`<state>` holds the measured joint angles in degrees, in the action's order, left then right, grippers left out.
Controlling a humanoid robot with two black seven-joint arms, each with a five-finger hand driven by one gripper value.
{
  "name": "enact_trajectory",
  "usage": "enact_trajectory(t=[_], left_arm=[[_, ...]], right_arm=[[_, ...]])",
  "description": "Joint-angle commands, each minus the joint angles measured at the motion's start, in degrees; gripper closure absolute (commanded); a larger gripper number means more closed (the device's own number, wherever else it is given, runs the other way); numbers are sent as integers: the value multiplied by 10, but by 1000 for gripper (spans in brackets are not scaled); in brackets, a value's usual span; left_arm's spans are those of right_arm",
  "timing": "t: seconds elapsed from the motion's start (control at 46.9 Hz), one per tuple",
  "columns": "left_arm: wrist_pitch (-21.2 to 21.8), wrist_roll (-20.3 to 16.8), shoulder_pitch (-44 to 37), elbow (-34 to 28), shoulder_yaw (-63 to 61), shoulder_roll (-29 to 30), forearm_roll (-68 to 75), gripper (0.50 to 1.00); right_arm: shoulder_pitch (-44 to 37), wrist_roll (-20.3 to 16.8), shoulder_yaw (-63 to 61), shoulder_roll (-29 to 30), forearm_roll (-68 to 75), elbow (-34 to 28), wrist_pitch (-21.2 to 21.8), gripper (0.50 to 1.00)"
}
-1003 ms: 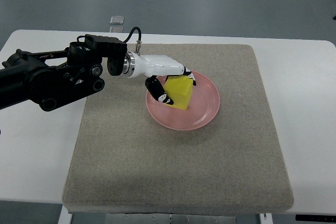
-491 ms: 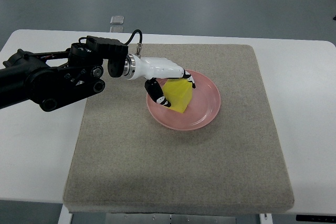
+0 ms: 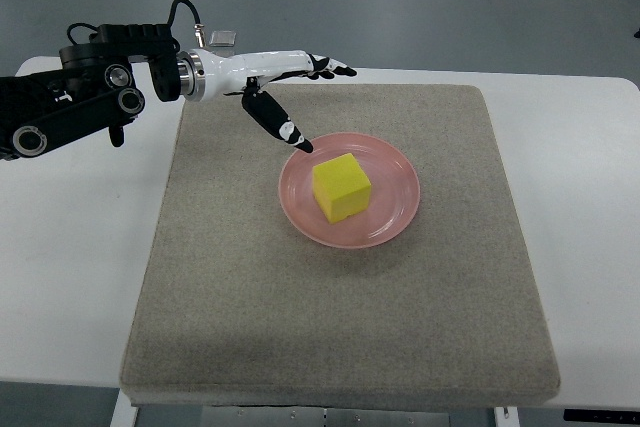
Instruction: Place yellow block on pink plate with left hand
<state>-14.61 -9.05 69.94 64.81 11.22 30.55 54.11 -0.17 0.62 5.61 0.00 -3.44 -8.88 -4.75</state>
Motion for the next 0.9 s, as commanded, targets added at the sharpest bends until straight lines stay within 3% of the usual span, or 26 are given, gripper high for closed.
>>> enact_trajectory(t=[0.0, 0.235, 0.683, 0.768, 0.875], left_arm=[[1, 0, -2, -13, 1, 14, -41, 506], [1, -9, -31, -117, 20, 12, -191, 506], [-16, -4, -135, -135, 114, 21, -481, 506], [-55, -4, -140, -171, 134, 24, -504, 506], [-149, 1, -147, -231, 153, 21, -561, 506]], right_arm=[[0, 0, 0, 0, 0, 0, 0, 576], [0, 0, 0, 0, 0, 0, 0, 576], [0, 0, 0, 0, 0, 0, 0, 576], [0, 0, 0, 0, -1, 0, 0, 576], [0, 0, -1, 0, 0, 0, 0, 576]])
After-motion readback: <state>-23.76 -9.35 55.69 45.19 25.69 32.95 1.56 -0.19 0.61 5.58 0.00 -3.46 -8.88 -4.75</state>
